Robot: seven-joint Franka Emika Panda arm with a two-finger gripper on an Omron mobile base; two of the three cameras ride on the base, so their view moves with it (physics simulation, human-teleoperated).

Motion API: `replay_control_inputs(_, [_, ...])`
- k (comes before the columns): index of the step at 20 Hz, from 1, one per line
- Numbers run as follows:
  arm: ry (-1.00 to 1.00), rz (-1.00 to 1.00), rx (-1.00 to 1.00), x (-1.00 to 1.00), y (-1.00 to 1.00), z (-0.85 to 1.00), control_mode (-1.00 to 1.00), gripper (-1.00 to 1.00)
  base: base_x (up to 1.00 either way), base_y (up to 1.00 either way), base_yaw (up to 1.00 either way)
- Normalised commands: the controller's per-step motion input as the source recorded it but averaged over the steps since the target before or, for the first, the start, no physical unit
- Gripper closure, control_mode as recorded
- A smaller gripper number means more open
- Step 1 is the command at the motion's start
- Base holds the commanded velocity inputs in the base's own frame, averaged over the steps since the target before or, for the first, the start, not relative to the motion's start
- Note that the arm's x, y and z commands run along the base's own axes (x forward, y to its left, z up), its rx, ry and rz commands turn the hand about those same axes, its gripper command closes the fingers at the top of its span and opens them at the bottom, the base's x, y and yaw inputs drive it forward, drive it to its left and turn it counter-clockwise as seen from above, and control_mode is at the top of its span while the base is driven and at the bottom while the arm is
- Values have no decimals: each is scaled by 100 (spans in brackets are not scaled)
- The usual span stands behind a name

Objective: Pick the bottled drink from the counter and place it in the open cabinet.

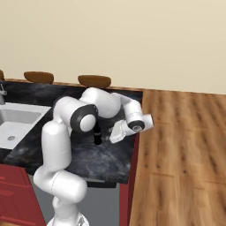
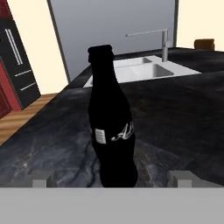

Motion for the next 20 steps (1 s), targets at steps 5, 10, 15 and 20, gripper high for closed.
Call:
replay_control_inputs(5, [0, 1, 2, -16, 1, 0, -100, -100, 0, 0, 0])
replay_control_inputs(10, [0, 0, 0, -1, 0, 0, -100, -100, 0, 0, 0])
replay_control_inputs(15, [0, 0, 1, 16, 0, 0, -100, -100, 0, 0, 0])
replay_control_inputs(20, [0, 0, 0, 14, 0, 0, -100, -100, 0, 0, 0])
